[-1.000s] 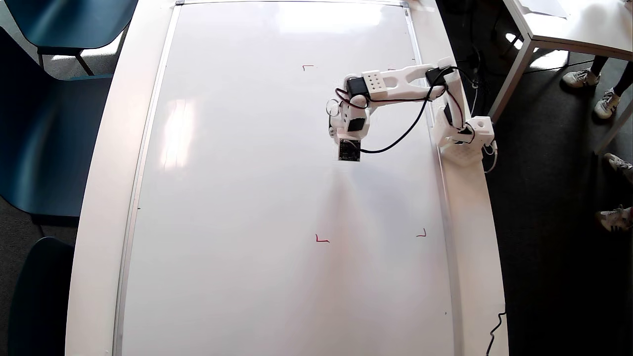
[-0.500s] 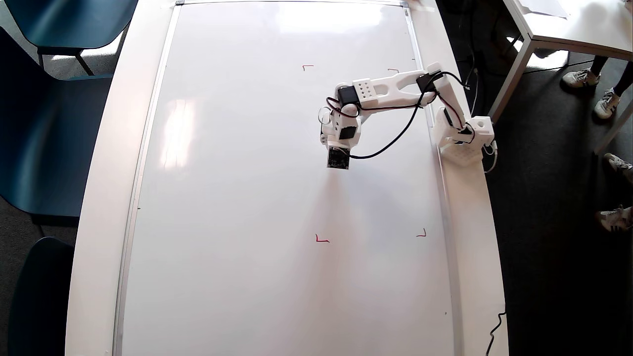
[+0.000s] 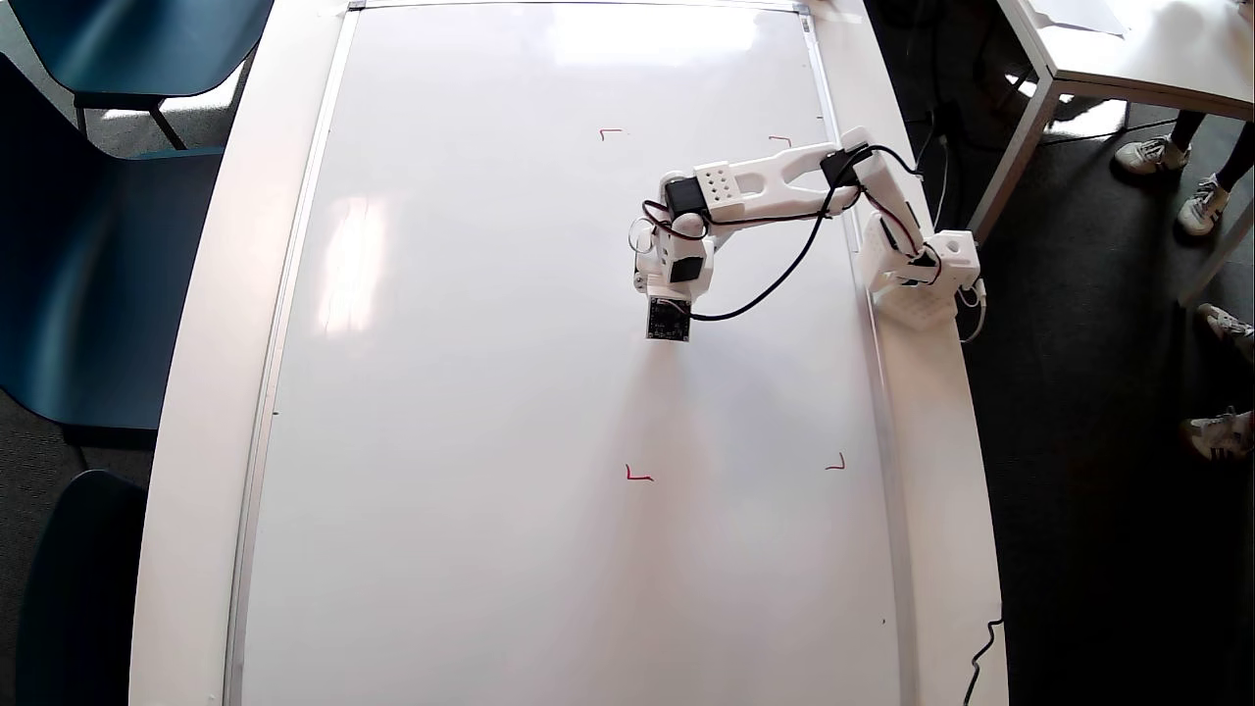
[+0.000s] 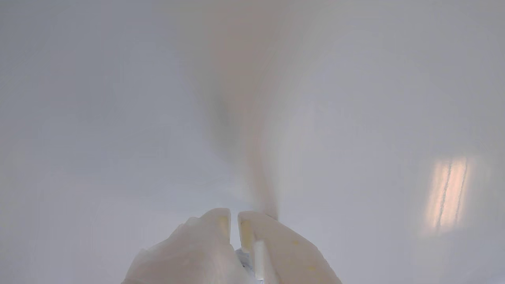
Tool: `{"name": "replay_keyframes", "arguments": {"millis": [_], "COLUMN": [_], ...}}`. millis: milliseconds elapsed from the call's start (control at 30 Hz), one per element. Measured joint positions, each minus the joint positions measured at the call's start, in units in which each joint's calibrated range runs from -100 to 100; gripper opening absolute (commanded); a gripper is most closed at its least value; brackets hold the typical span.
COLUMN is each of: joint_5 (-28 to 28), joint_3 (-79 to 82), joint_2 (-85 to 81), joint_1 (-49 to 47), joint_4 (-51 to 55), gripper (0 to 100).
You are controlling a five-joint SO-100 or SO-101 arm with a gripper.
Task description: Draw on a whiteboard a robot head using a pen attached to the gripper
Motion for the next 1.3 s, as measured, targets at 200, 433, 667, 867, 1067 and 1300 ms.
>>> {"name": "replay_keyframes", "arguments": {"millis": [200, 433, 667, 867, 1067, 1300], "joint_5": [0.0, 0.0, 0.0, 0.0, 0.0, 0.3], "joint_3": [1.9, 12.0, 20.9, 29.5, 39.2, 47.8], "joint_2": [-0.3, -6.3, -12.9, -19.7, -29.7, -36.9], "joint_1": [0.0, 0.0, 0.0, 0.0, 0.0, 0.5], "joint_4": [-1.9, -5.4, -6.0, -7.3, -7.5, -9.4], "gripper": [1, 1, 1, 1, 1, 1]}}
